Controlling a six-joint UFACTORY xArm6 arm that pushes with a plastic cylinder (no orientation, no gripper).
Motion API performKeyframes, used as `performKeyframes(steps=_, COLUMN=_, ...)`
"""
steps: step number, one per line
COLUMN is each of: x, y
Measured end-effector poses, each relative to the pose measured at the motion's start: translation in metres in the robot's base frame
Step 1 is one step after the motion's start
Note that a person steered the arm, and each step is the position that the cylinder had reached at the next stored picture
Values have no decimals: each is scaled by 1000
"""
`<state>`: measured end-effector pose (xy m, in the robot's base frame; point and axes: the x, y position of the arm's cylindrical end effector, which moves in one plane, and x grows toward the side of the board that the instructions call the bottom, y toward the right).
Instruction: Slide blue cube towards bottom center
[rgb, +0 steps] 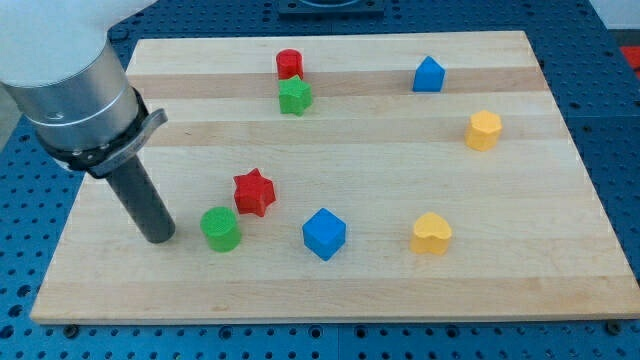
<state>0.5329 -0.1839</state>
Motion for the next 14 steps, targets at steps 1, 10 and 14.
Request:
performKeyframes(steps=1, x=1, y=26)
performKeyframes(steps=10, x=85, y=150)
performKeyframes(steps=14, x=19, y=235)
